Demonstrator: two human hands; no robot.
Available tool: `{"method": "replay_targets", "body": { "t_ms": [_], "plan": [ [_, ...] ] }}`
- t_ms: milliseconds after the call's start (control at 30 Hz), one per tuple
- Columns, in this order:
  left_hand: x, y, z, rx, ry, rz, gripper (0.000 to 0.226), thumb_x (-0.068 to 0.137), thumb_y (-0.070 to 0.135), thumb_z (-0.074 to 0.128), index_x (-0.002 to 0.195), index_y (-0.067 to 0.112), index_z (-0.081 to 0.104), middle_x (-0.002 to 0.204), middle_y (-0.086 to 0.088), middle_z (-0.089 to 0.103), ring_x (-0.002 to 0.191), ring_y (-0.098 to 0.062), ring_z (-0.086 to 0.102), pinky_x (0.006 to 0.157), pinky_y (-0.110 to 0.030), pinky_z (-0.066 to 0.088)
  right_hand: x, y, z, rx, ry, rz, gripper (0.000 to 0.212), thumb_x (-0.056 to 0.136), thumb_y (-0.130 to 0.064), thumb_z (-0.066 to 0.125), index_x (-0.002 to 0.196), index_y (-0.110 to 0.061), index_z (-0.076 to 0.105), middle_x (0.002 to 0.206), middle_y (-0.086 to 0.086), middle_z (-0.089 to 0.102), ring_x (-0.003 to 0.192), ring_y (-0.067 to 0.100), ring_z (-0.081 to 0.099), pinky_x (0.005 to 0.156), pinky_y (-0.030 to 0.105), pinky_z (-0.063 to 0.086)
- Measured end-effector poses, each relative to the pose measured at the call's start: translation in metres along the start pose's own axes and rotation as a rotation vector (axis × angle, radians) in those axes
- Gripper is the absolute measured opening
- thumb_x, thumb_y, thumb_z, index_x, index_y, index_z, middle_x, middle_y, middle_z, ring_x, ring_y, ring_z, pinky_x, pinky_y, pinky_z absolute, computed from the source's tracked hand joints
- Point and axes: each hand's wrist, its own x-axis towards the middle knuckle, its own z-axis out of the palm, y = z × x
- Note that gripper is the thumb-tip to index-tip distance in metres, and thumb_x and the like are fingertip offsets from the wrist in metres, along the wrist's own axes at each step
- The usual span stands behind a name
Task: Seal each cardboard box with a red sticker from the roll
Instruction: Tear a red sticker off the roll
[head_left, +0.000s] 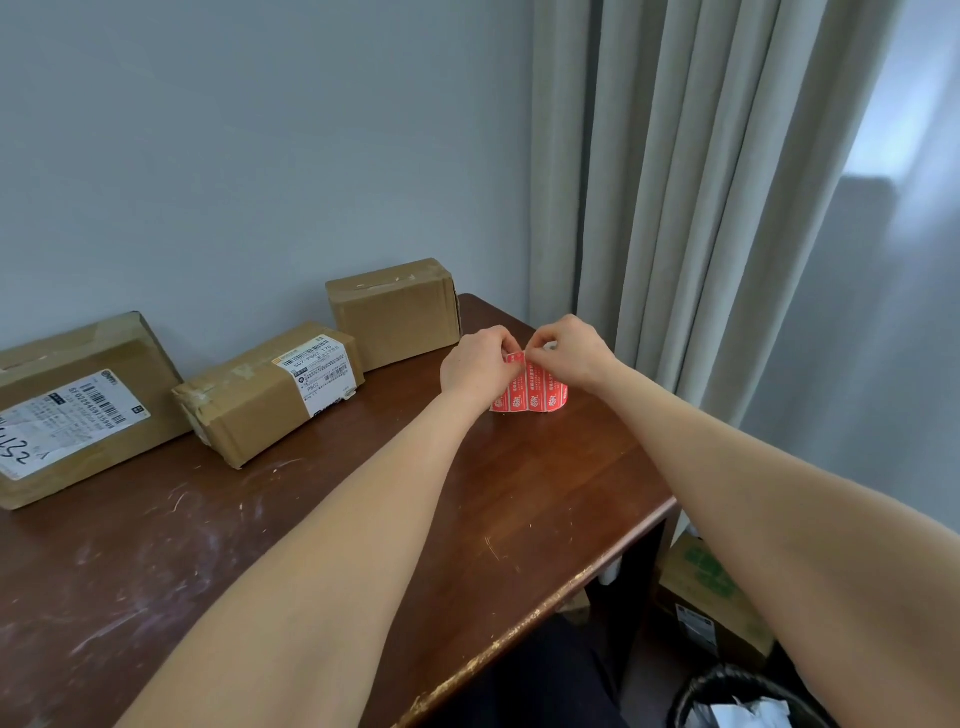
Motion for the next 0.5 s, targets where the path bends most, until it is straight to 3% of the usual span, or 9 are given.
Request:
{"method": "replay_targets", "body": {
  "t_ms": [300,500],
  "plan": [
    [0.0028,-0.0028,0.0005,-0.044,-0.074,-0.038,0.027,0.091,0.036,0.06,0.113,0.02,0.066,0.112,-0.003,0.067,0.097,-0.018,0.065,0.074,-0.028,0.054,-0.0017,-0.0026,-0.0081,-0.038,-0.062,-0.019,0.019,0.089,-0.027,0.064,0.102,-0.014,0.071,0.101,0.005,0.066,0.083,0.015,0.062,0.07,0.025,0.052],
    [0.0039,-0.0037,-0.0016,-0.052,-0.085,-0.027,0.024,0.092,0.034,0.06,0.111,0.021,0.066,0.112,-0.003,0.067,0.097,-0.018,0.065,0.079,-0.033,0.056,-0.0011,-0.0051,-0.0074,-0.106,-0.044,-0.02,0.02,0.09,-0.026,0.064,0.103,-0.014,0.071,0.113,0.009,0.061,0.093,0.023,0.066,0.079,0.035,0.058]
  ]
}}
